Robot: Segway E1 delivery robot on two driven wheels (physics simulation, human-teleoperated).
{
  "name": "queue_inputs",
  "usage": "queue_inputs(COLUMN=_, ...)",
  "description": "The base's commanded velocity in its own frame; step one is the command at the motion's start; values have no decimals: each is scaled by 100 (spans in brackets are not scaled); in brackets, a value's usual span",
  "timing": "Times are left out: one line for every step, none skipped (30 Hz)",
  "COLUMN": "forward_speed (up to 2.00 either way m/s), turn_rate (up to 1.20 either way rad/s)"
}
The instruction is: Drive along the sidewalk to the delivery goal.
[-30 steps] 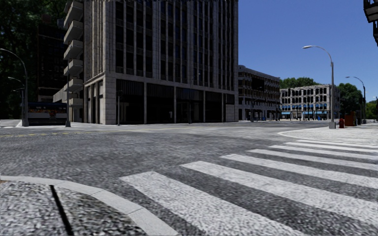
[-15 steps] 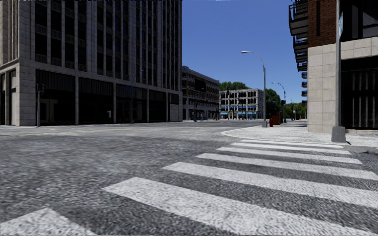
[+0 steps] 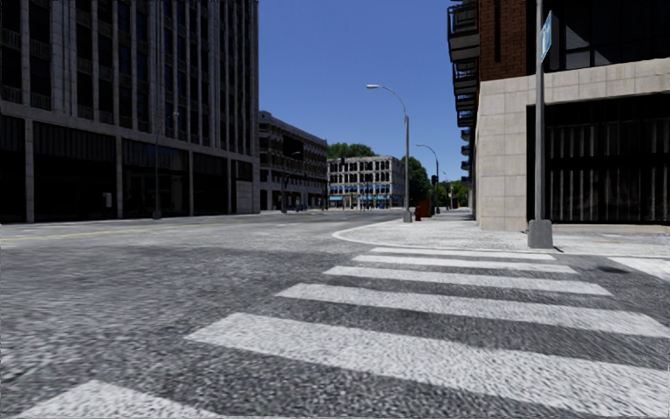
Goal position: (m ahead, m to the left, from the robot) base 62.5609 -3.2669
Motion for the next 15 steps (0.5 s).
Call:
queue_inputs(forward_speed=170, turn_rate=-61)
queue_inputs(forward_speed=170, turn_rate=-61)
queue_inputs(forward_speed=168, turn_rate=-61)
queue_inputs(forward_speed=166, turn_rate=-61)
queue_inputs(forward_speed=165, turn_rate=-61)
queue_inputs(forward_speed=164, turn_rate=-61)
queue_inputs(forward_speed=164, turn_rate=-61)
queue_inputs(forward_speed=164, turn_rate=-61)
queue_inputs(forward_speed=163, turn_rate=-61)
queue_inputs(forward_speed=163, turn_rate=-61)
queue_inputs(forward_speed=163, turn_rate=-61)
queue_inputs(forward_speed=163, turn_rate=-61)
queue_inputs(forward_speed=163, turn_rate=-61)
queue_inputs(forward_speed=163, turn_rate=-61)
queue_inputs(forward_speed=163, turn_rate=-61)
